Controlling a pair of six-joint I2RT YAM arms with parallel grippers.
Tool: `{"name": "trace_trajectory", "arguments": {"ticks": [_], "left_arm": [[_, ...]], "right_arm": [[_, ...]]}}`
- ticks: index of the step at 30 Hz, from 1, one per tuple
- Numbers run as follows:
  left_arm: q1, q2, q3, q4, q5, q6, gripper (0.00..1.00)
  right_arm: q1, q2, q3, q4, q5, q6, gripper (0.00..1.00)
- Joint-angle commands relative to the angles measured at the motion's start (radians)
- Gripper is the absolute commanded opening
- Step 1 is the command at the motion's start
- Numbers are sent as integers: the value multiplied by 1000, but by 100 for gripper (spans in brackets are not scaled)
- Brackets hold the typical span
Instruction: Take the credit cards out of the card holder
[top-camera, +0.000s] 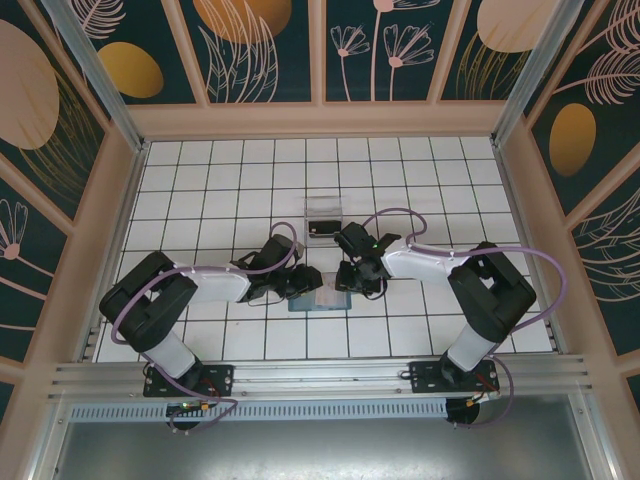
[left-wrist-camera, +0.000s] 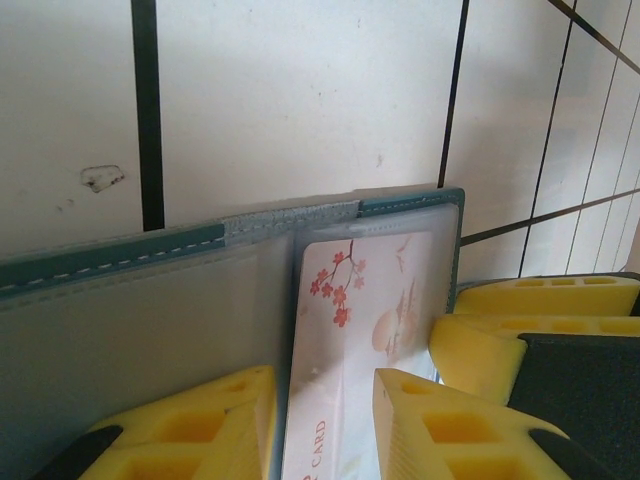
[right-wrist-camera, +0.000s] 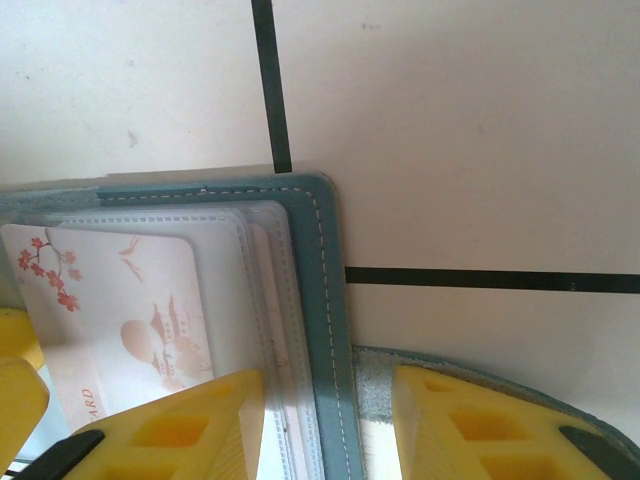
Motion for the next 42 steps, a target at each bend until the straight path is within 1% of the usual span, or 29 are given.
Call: {"name": "trace_trajectory", "arguments": {"ticks": [1,10,15,17,20,27,36,42], "left_arm": [[6,28,5,-4,27,24,32],[6,59,15,-14,51,34,31],[7,69,22,-16,66,44,29],[7,68,27,-25,67,48,25],[7,68,29,-34,59,48,21],[6,46,26,-55,34,47,15],[9,-14,25,-154,-15,91,13],[8,-62,53,-252,-58,147,12]], "right_arm": [[3,3,-16,-59,13,3,39],[3,5,-13,-61,13,1,39],[3,4,-13,-61,14,2,38],[3,4,-15,-61,15,2,38],[2,3,-14,-62,15,3,37],[3,3,-16,-61,18,5,37],[2,1,-26,-63,30,9,37],[2,2,-23,-64,32,9,36]]}}
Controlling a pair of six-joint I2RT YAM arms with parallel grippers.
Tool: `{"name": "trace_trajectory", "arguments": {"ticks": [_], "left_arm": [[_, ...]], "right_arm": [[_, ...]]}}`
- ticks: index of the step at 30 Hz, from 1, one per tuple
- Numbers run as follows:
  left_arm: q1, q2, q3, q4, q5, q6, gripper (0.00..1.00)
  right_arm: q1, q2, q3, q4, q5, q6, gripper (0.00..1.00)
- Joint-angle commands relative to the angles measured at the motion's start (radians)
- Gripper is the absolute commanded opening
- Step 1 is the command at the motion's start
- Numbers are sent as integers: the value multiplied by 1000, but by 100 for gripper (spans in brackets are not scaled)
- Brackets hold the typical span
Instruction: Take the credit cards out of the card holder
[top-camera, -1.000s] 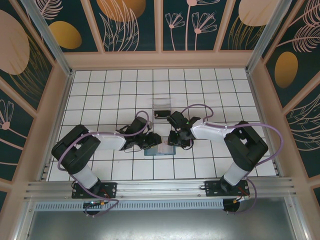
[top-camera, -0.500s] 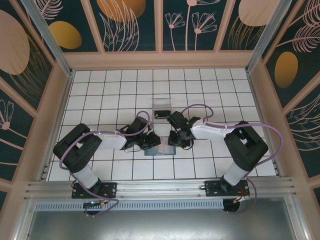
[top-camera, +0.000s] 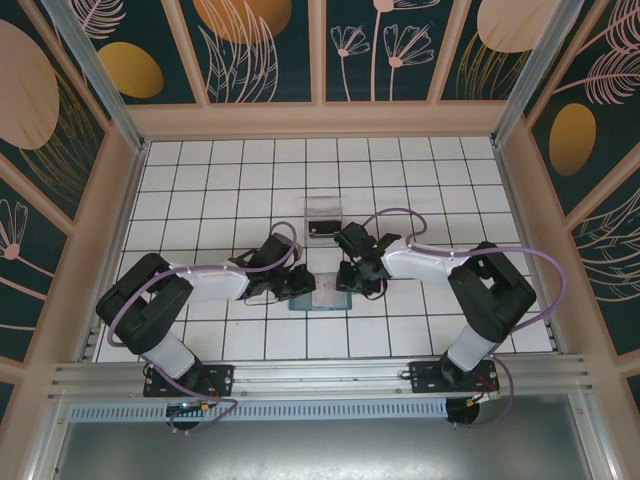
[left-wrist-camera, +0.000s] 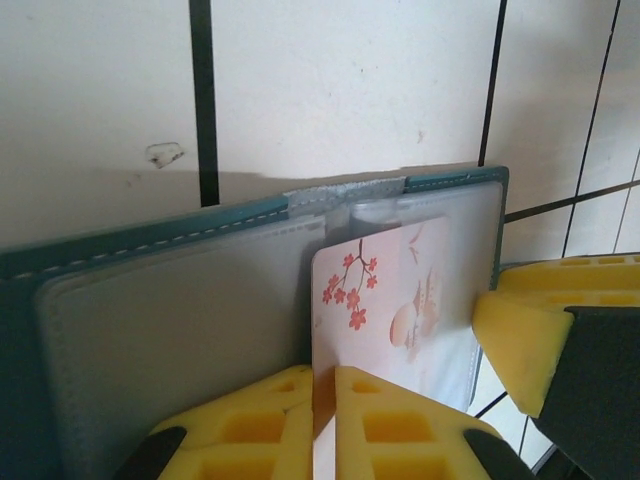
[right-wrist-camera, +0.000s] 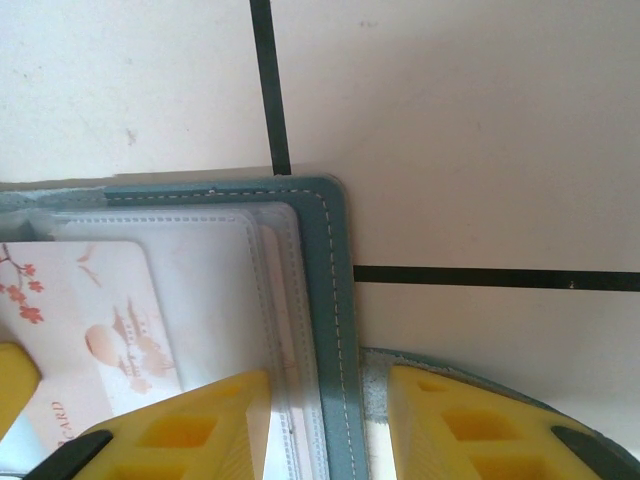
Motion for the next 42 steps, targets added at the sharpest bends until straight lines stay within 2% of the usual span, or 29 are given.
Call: {"name": "trace_trajectory", "arguments": {"ticks": [1,14,21,26,31,35,38,42], "left_arm": [[0,-40,29,-122,-46,64,12],[0,-126,148,-274,-117,239,2],[-1,-154,239,-345,-149,429,0],[-1,-137,349,-408,-261,627,0],[0,-109,439,-453,-442,821,0],[0,-75,524,-465,-526,978,0],[3,-34,594,-480,-536,1102,0],[43,30,710,-538,-397,1246,0]], "right_arm": [[2,2,-23,-62,32,8,37],[2,4,-11,-67,36,-3,36],[3,3,1,-77,42,-9,36],[4,1,12,-83,42,-16,37],[4,-11,22,-91,44,-21,37],[3,-16,29,-95,44,-24,37],[3,-23,34,-98,45,-26,36],[4,-32,35,-103,50,-29,36]]}}
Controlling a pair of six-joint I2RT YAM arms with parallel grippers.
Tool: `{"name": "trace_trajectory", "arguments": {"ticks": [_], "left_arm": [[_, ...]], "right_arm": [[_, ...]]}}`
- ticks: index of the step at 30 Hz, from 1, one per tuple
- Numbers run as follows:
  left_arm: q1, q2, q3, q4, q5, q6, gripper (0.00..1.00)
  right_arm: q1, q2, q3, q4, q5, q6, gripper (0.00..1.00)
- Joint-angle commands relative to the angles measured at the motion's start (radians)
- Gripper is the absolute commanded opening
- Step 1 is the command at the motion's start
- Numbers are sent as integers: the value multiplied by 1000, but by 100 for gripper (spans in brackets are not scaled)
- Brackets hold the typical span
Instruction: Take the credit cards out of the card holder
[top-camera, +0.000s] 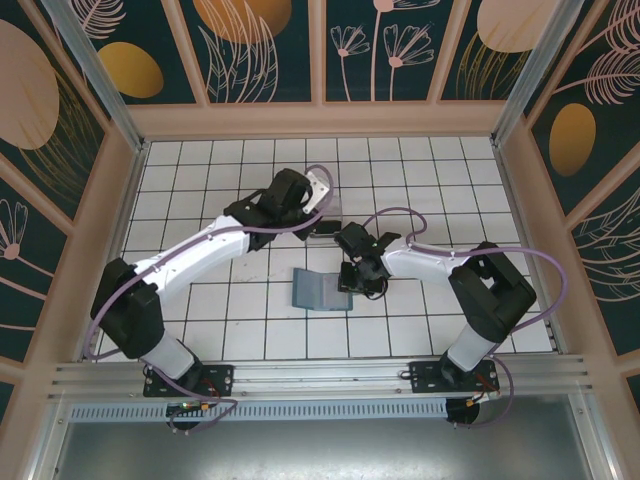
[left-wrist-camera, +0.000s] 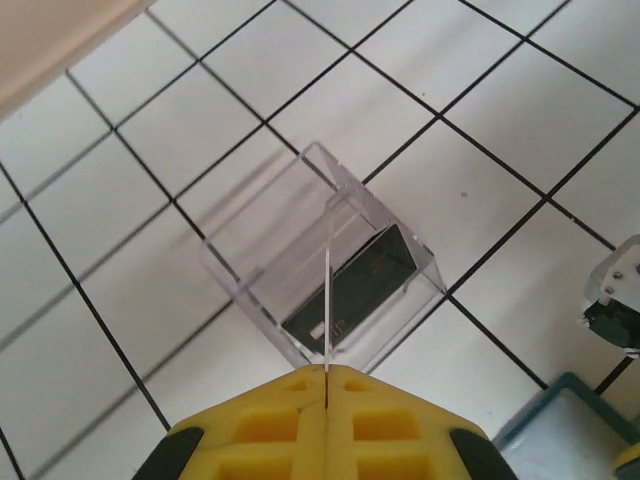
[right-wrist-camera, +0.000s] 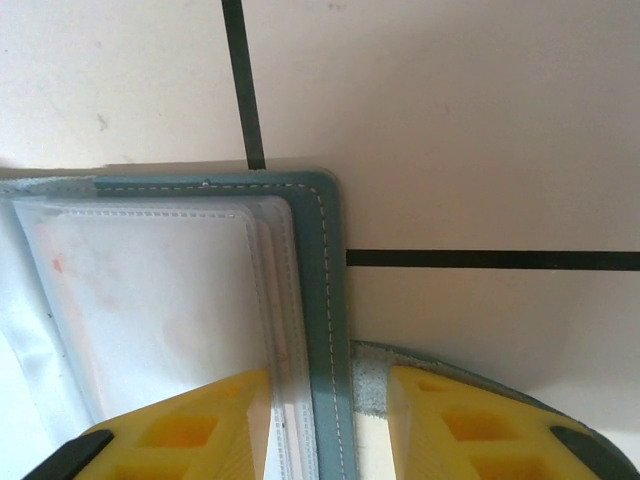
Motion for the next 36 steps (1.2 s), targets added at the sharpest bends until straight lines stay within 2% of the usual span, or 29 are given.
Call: {"name": "trace_trajectory", "arguments": {"ticks": [1,6,14,17,22,30,36], "left_arm": [[38,59,104,-85,83,210,0],[62,218,307,-271,185,386,0],[106,447,618,-523,215,630,0],[123,503,698,-561,222,688,0],[127,586,818,-628,262,747,0],[130,706,933,-671,227,764,0],[130,757,955,-658,228,772,0]], "right_arm": [[3,-32,20,-55,42,-19,36],[2,-39,24,-55,41,-17,36],[5,-45,41,-61,38,-14,35],[5,-43,44,-65,39,-15,35],[6,-39,50,-64,34,-10,35],[5,-39,44,-67,38,-2,35],[6,-47,40,-72,39,5,35]]}}
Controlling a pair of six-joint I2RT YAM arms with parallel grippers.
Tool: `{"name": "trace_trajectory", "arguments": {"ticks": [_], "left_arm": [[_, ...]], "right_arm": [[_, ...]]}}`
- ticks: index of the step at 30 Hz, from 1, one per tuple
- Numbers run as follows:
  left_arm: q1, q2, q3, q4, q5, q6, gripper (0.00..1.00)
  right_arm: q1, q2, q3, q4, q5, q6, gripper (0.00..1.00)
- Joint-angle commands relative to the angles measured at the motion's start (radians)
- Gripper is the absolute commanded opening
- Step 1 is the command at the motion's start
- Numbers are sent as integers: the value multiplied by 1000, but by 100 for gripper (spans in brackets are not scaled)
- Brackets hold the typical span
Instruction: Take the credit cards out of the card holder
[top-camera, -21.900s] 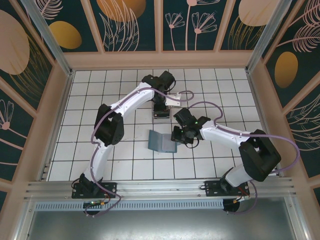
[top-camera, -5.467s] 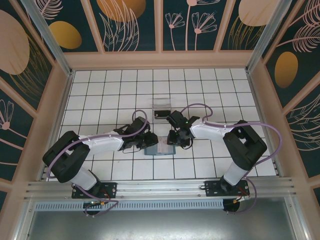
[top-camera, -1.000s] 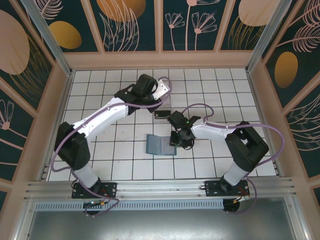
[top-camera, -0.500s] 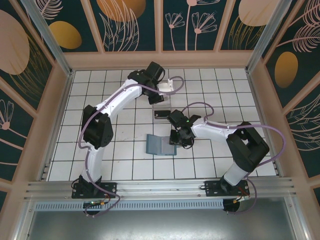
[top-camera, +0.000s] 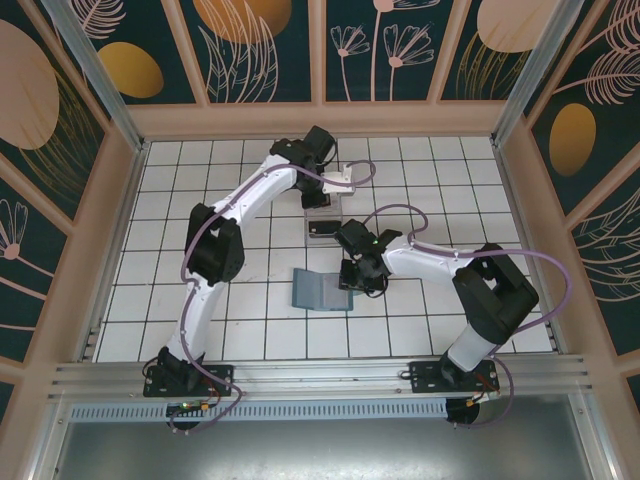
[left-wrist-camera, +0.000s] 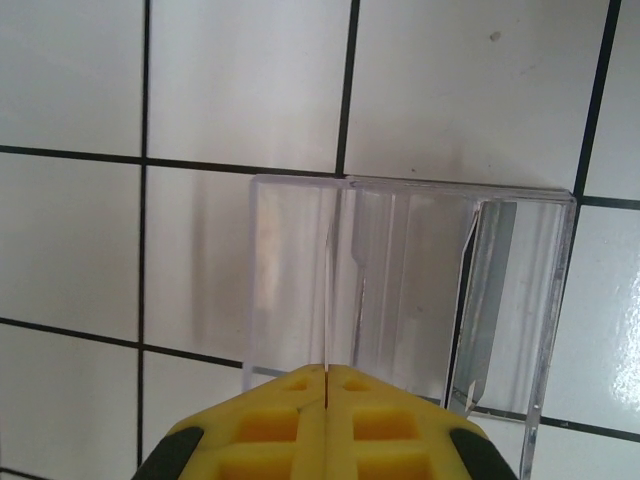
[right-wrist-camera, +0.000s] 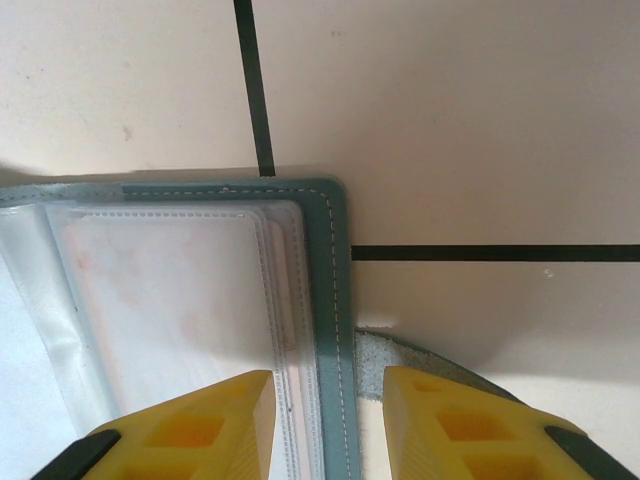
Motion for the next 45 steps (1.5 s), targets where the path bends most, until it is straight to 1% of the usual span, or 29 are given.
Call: {"name": "trace_trajectory", "arguments": {"ticks": [1,7,10,11,19,23,28,33,34,41,45], "left_arm": [[1,32,44,-39,19,30,0],[1,47,44,-67,53,48,0],[0,49,44,-65,34,45,0],[0,55,48,-60,22,42,1],[1,74,101,-30,-36,11,27],[1,49,97,10,-63,3,31],[0,3,68,68,-102,-15,32],[0,-70,-17,129,-101,-43,32],[0,-83,-30,165,-101,-52,33],[0,-141,-116,218,-104,-108,33],[1,-163,-152,252,-120,-163,33]], "right_arm": [[6,-35,11,-35,22,6,35],[6,-37,0,-27,17,14,35],[6,-34,1,-27,17,14,34],[6,-34,2,-27,17,14,34],[8,-39,10,-35,21,14,35],[8,-43,7,-35,23,18,35],[7,-49,8,-25,28,21,35],[8,-47,14,-20,34,18,35],[8,-48,13,-17,35,19,35],[7,-56,16,-21,43,14,35],[8,-63,15,-22,48,11,35]]}}
